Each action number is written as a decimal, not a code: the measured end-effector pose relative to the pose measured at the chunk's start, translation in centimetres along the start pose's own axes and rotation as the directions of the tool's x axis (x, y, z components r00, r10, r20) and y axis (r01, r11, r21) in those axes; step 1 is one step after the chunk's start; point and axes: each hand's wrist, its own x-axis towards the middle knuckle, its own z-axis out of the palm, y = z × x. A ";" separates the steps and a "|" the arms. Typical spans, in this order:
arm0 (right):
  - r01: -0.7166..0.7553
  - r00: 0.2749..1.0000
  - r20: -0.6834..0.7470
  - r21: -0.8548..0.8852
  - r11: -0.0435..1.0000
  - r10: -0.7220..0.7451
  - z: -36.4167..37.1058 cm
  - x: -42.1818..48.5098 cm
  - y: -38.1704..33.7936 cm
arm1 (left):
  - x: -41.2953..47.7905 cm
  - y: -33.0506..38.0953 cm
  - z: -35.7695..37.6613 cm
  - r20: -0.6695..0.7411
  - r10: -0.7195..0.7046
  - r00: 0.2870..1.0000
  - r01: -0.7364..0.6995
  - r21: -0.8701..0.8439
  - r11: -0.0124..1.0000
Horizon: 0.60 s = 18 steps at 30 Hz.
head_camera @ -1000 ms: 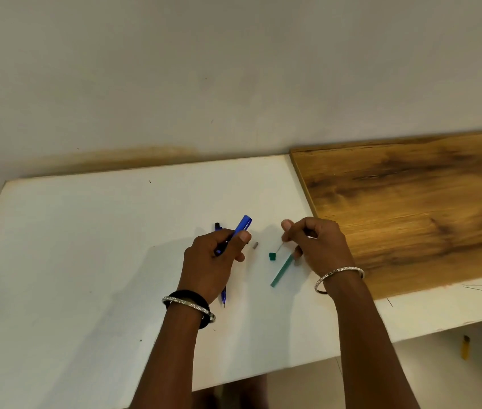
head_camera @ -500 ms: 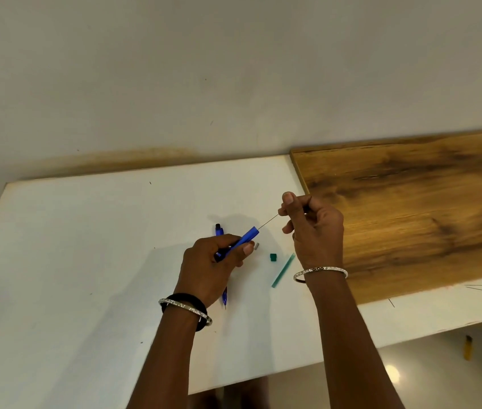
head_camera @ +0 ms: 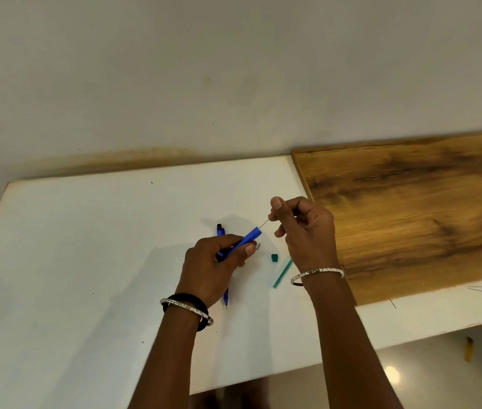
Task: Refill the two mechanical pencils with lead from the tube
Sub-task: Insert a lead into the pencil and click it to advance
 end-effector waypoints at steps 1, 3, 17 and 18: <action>-0.002 0.999 0.034 -0.014 1.000 0.002 0.1 0.0 0.0 | 0.0 0.0 0.0 -0.005 0.001 1.000 -0.001 0.004 1.000; 0.006 0.995 0.103 -0.048 0.999 -0.001 0.3 -0.2 0.0 | 0.1 -0.1 -0.1 -0.018 0.008 1.000 -0.008 0.010 1.000; -0.015 0.984 0.145 -0.510 0.860 0.103 0.1 -0.3 2.4 | 0.3 -0.5 -0.8 -0.111 -0.015 0.994 0.006 -0.079 0.997; -0.015 0.981 0.156 -0.520 0.854 0.112 0.3 -0.3 2.5 | 0.3 -0.5 -0.8 -0.112 -0.015 0.994 0.006 -0.081 0.997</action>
